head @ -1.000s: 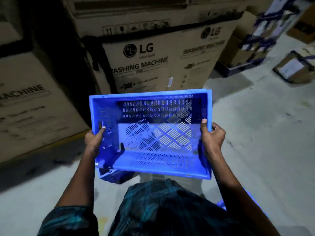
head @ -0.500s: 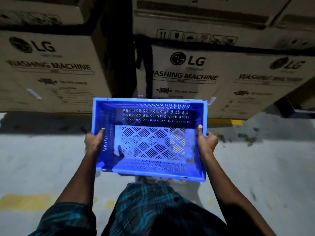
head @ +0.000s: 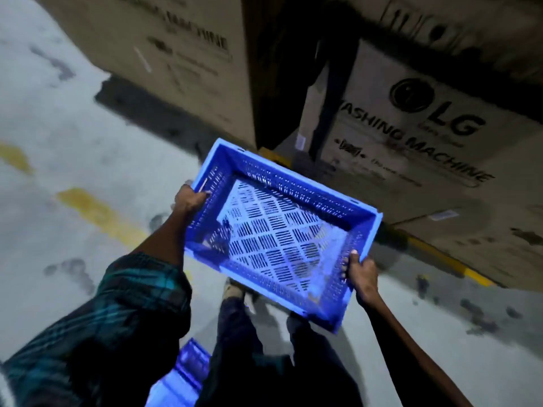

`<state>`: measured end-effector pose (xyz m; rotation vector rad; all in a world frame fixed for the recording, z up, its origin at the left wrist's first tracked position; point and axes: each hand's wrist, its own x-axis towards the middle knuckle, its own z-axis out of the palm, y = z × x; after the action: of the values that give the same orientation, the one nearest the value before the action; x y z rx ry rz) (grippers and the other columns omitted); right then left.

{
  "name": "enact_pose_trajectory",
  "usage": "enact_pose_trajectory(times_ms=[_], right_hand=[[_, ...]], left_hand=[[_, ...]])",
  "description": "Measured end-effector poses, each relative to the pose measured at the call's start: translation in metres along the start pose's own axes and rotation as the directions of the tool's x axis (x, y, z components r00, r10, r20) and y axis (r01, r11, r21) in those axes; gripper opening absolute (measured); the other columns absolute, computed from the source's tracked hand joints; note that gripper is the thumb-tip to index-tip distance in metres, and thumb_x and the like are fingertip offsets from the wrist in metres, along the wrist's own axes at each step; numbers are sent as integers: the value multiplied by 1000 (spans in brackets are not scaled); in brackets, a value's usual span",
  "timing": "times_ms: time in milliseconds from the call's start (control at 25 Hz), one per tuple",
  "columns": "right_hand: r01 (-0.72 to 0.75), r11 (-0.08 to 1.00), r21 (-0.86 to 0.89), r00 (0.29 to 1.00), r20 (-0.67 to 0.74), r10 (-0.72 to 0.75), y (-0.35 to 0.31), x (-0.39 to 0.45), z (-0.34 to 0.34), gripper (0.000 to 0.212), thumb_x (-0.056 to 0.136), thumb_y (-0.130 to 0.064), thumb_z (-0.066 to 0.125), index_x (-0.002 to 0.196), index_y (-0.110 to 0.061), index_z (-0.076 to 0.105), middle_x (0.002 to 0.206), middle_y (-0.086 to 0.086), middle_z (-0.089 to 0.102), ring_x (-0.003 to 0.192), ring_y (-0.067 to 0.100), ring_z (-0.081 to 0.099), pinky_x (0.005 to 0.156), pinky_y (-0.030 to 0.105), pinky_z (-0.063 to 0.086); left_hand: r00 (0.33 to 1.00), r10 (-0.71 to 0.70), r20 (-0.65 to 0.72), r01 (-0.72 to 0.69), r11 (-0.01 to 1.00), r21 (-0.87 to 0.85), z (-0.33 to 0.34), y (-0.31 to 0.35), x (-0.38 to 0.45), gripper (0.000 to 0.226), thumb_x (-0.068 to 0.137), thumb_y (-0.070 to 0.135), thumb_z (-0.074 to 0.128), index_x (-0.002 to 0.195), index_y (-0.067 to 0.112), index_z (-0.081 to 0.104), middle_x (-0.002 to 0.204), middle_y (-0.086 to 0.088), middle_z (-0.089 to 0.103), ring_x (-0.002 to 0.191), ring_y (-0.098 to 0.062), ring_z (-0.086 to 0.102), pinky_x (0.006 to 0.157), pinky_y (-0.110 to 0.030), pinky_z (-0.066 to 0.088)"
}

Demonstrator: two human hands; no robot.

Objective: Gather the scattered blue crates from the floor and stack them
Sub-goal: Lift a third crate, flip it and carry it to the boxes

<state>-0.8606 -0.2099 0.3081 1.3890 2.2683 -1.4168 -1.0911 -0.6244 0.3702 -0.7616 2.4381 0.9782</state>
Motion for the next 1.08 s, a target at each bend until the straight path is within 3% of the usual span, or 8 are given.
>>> enact_pose_trajectory(times_ms=[160, 360, 520, 640, 720, 840, 960, 1080], right_hand=[[-158, 987, 29, 982, 111, 154, 15, 53, 26, 49, 93, -44, 49, 95, 5, 58, 64, 11, 65, 49, 24, 65, 55, 45, 56], [-199, 980, -17, 976, 88, 200, 22, 102, 79, 30, 92, -34, 51, 87, -6, 59, 72, 13, 69, 68, 35, 69, 64, 44, 57], [-197, 980, -27, 980, -5, 197, 62, 144, 122, 48, 77, -53, 46, 89, -9, 58, 82, 22, 68, 75, 37, 66, 67, 46, 52], [-224, 975, 5, 973, -62, 224, 41, 149, 140, 29, 77, -37, 54, 82, -8, 56, 77, 18, 58, 71, 33, 56, 66, 41, 47], [-224, 969, 101, 965, -120, 235, 37, 152, 149, 25, 70, -35, 57, 77, -10, 55, 74, 15, 53, 67, 30, 51, 59, 37, 42], [-217, 968, 123, 967, -112, 231, 36, 141, 162, 32, 73, -34, 58, 86, -5, 59, 73, 13, 56, 61, 29, 52, 58, 36, 44], [-227, 972, 53, 962, -143, 232, 30, 129, 170, 45, 74, -40, 56, 93, 1, 60, 87, 22, 65, 80, 39, 64, 77, 49, 54], [-201, 979, 22, 973, -107, 203, 31, 117, 178, 60, 67, -48, 53, 96, 4, 58, 92, 27, 67, 87, 42, 66, 79, 48, 54]], left_hand=[[993, -115, -33, 115, 993, -3, 47, -7, 25, 58, 72, 42, 69, 116, 6, 64, 108, -22, 70, 101, -39, 66, 88, -44, 54], [970, -187, -158, 169, 978, -121, 100, -26, 72, 67, 63, 48, 63, 120, 18, 42, 105, -12, 60, 103, -38, 59, 99, -49, 47], [963, -138, -233, 133, 990, -36, 133, -32, 108, 59, 71, 40, 64, 121, 19, 42, 115, -18, 64, 109, -40, 58, 103, -50, 42], [902, -149, -405, 176, 984, 31, 147, -28, 134, 50, 75, 27, 62, 123, 19, 47, 118, -17, 65, 119, -36, 53, 105, -44, 32], [901, -101, -422, 122, 992, 21, 144, -23, 145, 48, 76, 22, 59, 122, 19, 48, 117, -15, 65, 120, -34, 51, 105, -42, 28], [942, -7, -335, 16, 1000, 27, 129, -30, 159, 47, 78, 23, 59, 123, 17, 46, 115, -14, 63, 117, -35, 50, 103, -43, 28], [952, 72, -297, -52, 996, 73, 121, -37, 167, 50, 78, 24, 62, 124, 17, 46, 116, -14, 65, 116, -37, 52, 102, -44, 29], [952, 122, -279, -90, 988, 123, 115, -38, 172, 53, 78, 25, 65, 127, 16, 46, 119, -14, 65, 117, -38, 53, 102, -45, 30]])
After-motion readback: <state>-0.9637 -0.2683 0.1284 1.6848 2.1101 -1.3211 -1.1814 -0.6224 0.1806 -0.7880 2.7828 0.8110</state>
